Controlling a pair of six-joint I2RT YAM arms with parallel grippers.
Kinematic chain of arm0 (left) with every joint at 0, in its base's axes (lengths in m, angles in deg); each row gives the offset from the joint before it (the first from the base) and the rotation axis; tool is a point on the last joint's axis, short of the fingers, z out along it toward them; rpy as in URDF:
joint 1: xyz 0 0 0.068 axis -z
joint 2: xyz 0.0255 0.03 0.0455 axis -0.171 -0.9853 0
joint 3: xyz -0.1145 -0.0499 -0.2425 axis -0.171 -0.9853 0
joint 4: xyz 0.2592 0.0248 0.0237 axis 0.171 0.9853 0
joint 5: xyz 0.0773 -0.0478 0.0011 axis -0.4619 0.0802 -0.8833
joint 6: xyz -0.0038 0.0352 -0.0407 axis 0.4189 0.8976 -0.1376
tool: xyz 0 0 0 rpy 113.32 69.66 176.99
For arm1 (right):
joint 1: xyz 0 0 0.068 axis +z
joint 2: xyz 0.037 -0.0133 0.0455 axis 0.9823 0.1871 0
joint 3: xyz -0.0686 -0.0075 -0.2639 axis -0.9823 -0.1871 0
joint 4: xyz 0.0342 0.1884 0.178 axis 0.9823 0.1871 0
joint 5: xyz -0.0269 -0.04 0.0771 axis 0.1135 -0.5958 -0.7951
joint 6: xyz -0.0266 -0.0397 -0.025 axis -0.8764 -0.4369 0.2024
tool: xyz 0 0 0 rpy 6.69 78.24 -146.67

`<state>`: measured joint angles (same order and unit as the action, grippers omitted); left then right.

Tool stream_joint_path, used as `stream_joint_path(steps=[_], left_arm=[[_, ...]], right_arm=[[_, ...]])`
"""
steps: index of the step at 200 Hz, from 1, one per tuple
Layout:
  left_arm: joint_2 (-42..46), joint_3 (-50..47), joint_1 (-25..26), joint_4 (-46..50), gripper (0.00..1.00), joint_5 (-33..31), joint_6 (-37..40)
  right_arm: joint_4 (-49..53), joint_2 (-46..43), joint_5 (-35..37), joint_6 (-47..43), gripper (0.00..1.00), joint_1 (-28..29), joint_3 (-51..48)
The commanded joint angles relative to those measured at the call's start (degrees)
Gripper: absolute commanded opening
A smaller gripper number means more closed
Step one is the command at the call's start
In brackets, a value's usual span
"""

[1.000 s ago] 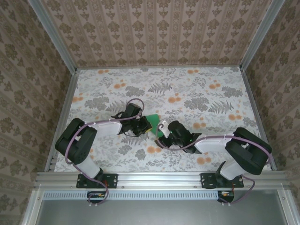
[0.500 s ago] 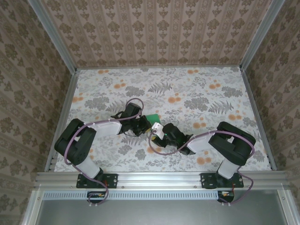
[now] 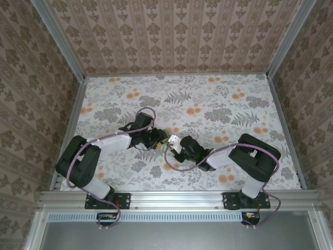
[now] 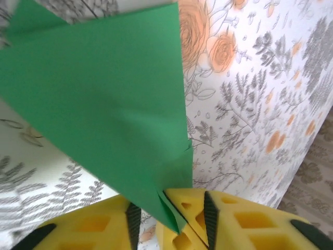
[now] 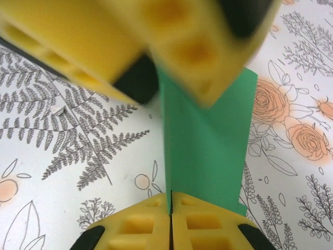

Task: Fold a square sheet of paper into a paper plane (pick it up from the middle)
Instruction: Fold the wing for the fifth time at the center of the table.

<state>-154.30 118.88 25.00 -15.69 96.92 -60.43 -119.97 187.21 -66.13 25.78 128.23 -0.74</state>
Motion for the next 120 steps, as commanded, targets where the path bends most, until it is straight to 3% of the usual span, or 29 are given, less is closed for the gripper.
stream_joint_path(steps=[1,42,120], left_arm=[[4.85,1.73,-2.8,5.18,0.51,-1.1,3.81],[12.38,0.21,-6.07,9.63,0.66,-3.82,9.9],[17.89,-10.48,-5.86,-0.99,0.67,-3.07,12.59]], right_arm=[[1.61,-0.74,-4.2,4.52,0.06,-1.61,1.63],[6.05,-1.33,-12.88,13.25,0.02,-4.43,3.94],[14.62,3.44,-24.62,29.83,0.0,-7.01,11.77]])
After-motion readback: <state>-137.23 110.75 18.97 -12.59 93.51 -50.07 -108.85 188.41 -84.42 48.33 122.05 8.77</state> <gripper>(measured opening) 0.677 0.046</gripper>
